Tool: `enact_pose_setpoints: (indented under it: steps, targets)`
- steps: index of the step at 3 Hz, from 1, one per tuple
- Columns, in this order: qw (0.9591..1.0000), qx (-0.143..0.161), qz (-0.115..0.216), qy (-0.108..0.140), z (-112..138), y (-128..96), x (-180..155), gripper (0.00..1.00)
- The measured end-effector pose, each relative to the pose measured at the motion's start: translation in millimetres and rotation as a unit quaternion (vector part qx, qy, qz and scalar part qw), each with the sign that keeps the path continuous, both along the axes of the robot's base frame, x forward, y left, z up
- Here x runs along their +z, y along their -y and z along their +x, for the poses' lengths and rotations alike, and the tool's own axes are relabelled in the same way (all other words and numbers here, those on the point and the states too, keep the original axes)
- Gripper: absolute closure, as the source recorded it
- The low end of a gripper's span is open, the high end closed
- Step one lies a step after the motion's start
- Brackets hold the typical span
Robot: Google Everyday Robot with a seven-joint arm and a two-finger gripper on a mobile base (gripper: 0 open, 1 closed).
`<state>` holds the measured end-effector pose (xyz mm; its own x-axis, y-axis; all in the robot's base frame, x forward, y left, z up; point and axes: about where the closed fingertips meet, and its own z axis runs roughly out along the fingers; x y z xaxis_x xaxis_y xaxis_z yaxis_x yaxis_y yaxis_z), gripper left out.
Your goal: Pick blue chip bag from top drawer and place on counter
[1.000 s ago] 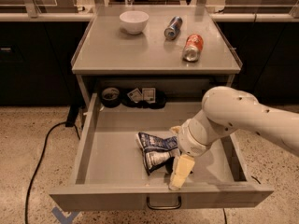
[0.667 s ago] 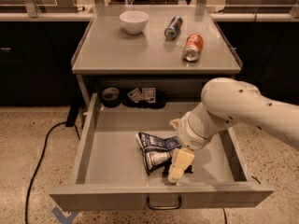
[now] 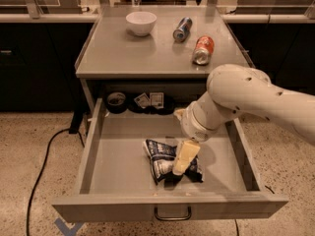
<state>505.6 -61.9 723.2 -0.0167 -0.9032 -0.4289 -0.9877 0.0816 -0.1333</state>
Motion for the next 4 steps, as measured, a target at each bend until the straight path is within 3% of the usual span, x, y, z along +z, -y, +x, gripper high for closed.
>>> enact_pose_setpoints:
  steps: [2, 4]
  targets:
    - [0.9995, 0.012, 0.015, -0.024, 21, -9, -53, 0.0]
    - [0.9977, 0.035, 0.026, -0.051, 19, -30, -96, 0.0]
